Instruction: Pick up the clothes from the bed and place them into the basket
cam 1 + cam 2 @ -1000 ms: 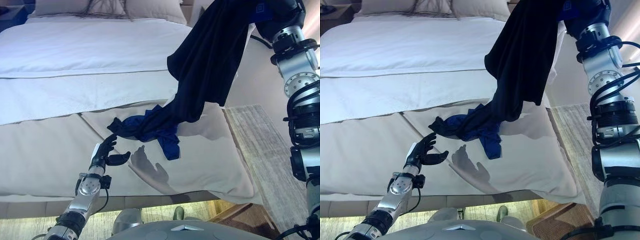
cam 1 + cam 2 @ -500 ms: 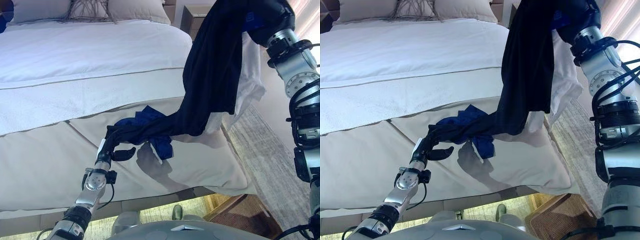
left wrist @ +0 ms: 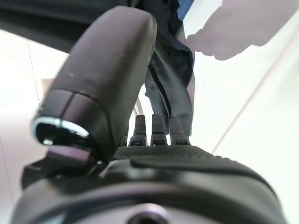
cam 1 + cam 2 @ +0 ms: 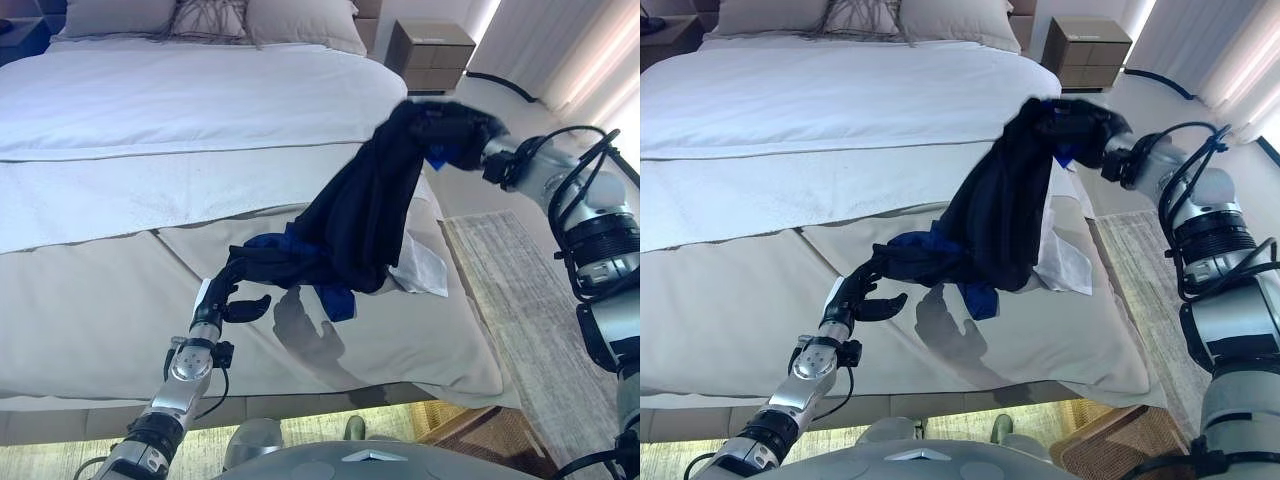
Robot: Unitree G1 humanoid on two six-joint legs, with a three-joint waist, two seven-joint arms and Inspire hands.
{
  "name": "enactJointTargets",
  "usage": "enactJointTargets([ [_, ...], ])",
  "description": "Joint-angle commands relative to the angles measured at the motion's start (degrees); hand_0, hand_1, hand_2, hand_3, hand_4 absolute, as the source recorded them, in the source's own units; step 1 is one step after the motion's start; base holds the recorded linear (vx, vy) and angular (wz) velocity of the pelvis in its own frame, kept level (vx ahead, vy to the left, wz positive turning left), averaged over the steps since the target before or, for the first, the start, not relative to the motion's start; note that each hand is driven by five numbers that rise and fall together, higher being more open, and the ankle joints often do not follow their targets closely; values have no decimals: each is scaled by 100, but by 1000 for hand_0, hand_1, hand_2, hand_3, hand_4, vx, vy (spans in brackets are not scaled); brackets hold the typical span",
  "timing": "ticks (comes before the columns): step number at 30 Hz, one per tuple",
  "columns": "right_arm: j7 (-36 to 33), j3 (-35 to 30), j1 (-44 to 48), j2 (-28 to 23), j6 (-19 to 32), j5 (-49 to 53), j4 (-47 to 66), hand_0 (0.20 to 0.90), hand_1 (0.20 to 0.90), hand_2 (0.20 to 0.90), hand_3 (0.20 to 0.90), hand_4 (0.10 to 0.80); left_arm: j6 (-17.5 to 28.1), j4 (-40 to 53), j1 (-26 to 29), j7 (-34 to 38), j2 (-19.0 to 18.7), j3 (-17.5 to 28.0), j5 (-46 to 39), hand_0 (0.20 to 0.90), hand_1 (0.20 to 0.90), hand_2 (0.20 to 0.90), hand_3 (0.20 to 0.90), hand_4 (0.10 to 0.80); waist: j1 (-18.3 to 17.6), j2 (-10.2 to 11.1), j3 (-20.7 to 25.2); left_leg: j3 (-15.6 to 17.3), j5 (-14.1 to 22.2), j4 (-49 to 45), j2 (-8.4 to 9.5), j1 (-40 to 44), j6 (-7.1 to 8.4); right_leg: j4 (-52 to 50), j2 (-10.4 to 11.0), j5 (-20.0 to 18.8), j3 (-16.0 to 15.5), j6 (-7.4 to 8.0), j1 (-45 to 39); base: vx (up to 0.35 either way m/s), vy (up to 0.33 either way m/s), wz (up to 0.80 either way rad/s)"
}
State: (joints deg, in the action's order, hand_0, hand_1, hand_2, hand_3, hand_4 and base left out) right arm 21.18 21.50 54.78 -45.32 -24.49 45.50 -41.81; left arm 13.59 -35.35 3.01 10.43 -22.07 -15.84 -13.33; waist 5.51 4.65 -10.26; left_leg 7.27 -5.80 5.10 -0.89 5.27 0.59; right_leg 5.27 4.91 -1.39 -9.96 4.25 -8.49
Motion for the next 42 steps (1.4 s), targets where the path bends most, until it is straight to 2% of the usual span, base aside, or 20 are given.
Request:
enactJointTargets([
  [1, 47, -91, 727, -164, 623, -279, -485, 401, 401, 401, 318, 218, 384, -219, 305, 180, -58, -137, 145, 900, 900, 900, 900, 800, 78, 125, 804, -138, 840, -90, 44, 198, 114, -134, 8, 72, -394, -17, 126, 0, 0, 0],
  [2, 88, -120, 780, -168, 659, -878, -876, 900, 900, 900, 900, 800, 417, -241, 279, 182, -54, -147, 118, 900, 900, 900, 900, 800, 108, 111, 790, -140, 838, -90, 44, 195, 115, -140, 11, 81, -413, -18, 123, -22, 12, 5],
  [5, 271, 69, 914, -254, 846, -1530, -1368, 900, 900, 900, 900, 800, 373, -183, 289, 267, -55, -206, 96, 900, 900, 900, 900, 800, 152, 90, 760, -144, 819, -75, 32, 183, 111, -144, 21, 71, -438, -13, 133, -21, 4, 3],
  [11, 484, 283, 1177, -476, 1117, -1936, -1691, 900, 900, 900, 900, 800, 447, -263, 306, 227, -152, -215, 63, 900, 900, 900, 900, 800, 171, 84, 706, -123, 818, -89, 31, 179, 102, -162, 39, 80, -458, -9, 134, 0, 0, 0],
  [17, 509, 396, 1247, -719, 1234, -2367, -1596, 900, 900, 900, 900, 800, 529, -170, 211, 171, -179, -192, 57, 900, 900, 900, 900, 800, 146, 86, 679, -94, 828, -98, 33, 184, 107, -170, 43, 79, -430, 6, 141, 0, 0, 0],
  [23, 508, 792, 1240, -985, 1388, -3609, -1471, 900, 900, 900, 900, 800, 530, -107, 192, 206, -164, -237, 89, 900, 900, 900, 900, 800, 99, 108, 659, -23, 831, -106, 17, 194, 99, -190, 55, 76, -407, 19, 153, 0, 0, 0],
  [25, 197, 974, 1344, -1073, 1569, -4194, -1494, 900, 900, 900, 900, 800, 537, -131, 218, 236, -173, -271, 77, 900, 900, 900, 900, 800, 90, 117, 641, -2, 836, -115, 17, 190, 90, -200, 59, 72, -401, 29, 164, 0, 0, 0],
  [26, -40, 1123, 1471, -1146, 1826, -4465, -1530, 900, 900, 900, 900, 800, 530, -128, 228, 259, -185, -300, 66, 900, 900, 900, 900, 800, 92, 117, 626, -8, 845, -116, 22, 194, 82, -209, 54, 75, -389, 35, 170, 0, 0, 0],
  [28, -223, 1220, 1577, -1203, 2031, -4567, -1507, 900, 900, 900, 900, 800, 545, -138, 227, 273, -200, -326, 48, 900, 900, 900, 900, 800, 92, 111, 616, -10, 850, -123, 23, 195, 82, -218, 55, 79, -387, 42, 173, 0, 0, 0],
  [34, -1262, 1405, 1241, -1215, 2723, -5534, -518, 900, 900, 900, 900, 800, 584, 0, 122, 303, -220, -320, -35, 900, 900, 900, 900, 800, 92, 37, 585, -45, 881, -165, 54, 146, 66, -241, 100, 102, -406, 84, 210, 3, 3, -1],
  [42, -1890, 1314, 285, -835, 2642, -6779, 153, 900, 900, 900, 900, 800, 421, 282, 20, 351, -232, -286, -20, 900, 900, 900, 900, 800, 168, -52, 500, -112, 896, -221, 68, 62, 31, -322, 148, 171, -486, 82, 247, 26, 1, 5],
])
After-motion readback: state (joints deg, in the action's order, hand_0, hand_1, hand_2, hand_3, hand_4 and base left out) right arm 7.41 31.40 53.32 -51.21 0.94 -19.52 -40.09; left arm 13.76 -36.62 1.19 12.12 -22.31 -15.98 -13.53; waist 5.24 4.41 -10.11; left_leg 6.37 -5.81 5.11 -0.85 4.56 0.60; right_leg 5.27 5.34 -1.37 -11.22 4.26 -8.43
